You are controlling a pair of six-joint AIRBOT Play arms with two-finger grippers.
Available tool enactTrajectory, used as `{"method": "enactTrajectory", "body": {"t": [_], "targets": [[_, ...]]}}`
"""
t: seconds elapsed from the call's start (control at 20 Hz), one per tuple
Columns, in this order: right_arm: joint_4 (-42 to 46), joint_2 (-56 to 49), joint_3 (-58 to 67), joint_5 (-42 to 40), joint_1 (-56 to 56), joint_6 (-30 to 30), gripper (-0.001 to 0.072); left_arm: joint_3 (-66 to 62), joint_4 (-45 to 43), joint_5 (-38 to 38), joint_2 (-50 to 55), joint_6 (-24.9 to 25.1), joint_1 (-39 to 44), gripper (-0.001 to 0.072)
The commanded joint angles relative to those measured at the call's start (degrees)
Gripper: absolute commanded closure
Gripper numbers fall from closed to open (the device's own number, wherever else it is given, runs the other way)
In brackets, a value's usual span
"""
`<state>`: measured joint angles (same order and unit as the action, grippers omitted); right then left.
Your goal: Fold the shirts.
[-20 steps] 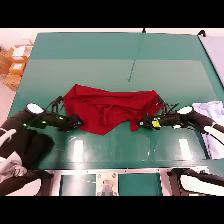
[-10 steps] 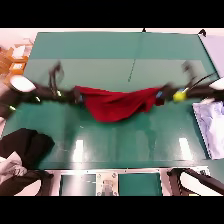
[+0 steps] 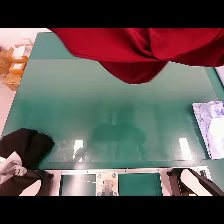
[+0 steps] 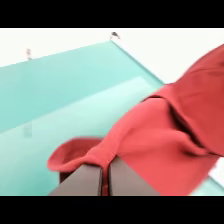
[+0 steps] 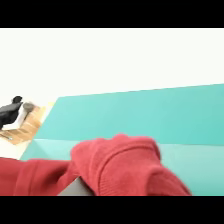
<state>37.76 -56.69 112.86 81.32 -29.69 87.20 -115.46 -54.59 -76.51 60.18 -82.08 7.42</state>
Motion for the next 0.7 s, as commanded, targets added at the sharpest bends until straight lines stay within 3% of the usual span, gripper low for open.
{"method": "enactTrajectory", "body": {"t": [0.0, 0.25, 0.45, 0.65], "targets": [[0.24, 0.42, -0.04, 8.28, -0.48, 2.6, 0.0693, -0.11, -7.37, -8.96, -0.68, -1.86, -0.02, 0.0686], [0.24, 0.55, -27.76, 11.34, 8.96, -1.01, 0.0693, 25.07, -7.3, -5.81, -0.39, 2.32, -0.02, 0.0686], [0.35, -0.28, -56.46, -2.75, 19.41, -6.6, 0.0694, 44.68, -7.98, 1.68, -0.28, 5.29, -0.02, 0.0686], [0.74, -8.22, -70.01, -5.11, 20.59, -11.96, 0.0694, 56.87, -8.07, 6.03, 3.76, 7.96, -0.02, 0.0686]]}}
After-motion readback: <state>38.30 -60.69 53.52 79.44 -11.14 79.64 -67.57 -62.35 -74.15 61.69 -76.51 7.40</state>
